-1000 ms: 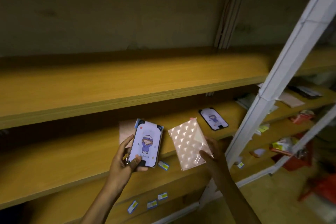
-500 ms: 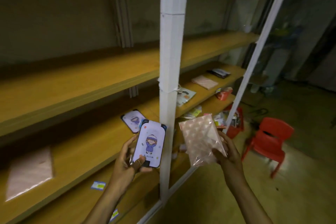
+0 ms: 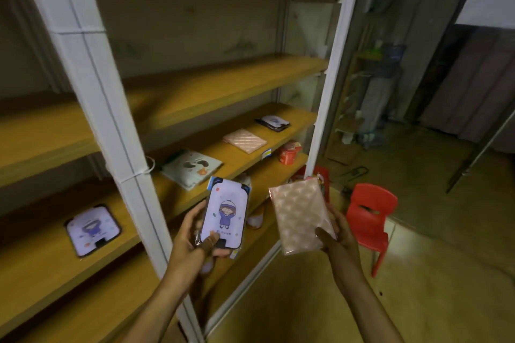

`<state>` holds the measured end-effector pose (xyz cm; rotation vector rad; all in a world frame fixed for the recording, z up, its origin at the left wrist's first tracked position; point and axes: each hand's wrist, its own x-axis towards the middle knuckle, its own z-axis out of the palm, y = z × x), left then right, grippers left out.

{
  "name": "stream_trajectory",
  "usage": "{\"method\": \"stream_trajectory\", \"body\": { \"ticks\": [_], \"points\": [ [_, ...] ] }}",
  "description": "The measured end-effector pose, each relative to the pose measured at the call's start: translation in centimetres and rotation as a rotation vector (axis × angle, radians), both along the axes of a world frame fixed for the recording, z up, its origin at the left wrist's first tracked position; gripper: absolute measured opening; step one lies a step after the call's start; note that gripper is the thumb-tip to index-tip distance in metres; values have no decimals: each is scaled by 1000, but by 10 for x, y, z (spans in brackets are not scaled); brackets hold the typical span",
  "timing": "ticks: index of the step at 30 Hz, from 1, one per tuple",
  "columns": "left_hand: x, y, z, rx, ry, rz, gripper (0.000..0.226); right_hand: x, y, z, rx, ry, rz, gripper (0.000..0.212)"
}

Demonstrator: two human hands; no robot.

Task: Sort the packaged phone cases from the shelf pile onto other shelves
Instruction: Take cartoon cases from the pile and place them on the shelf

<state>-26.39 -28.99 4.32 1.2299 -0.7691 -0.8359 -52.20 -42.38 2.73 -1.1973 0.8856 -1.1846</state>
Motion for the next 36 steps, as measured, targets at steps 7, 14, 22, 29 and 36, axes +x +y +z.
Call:
{"method": "stream_trajectory", "body": {
  "ticks": [7, 14, 22, 29, 36],
  "points": [
    [-8, -94, -3, 12, -2, 32, 62, 5, -98, -12, 20, 24, 29, 63],
    [23, -200, -9, 14, 35, 150, 61, 49, -226, -11, 2, 80, 144, 57],
    [59, -270, -4, 17, -13, 335, 61, 119, -336, 5, -79, 186, 296, 51],
    [79, -288, -18, 55, 28, 546, 66, 192, -408, -6, -54, 218, 493, 54],
    [56, -296, -13, 56, 34, 764, 67, 250, -438, -20, 22, 246, 680, 52]
  ]
}}
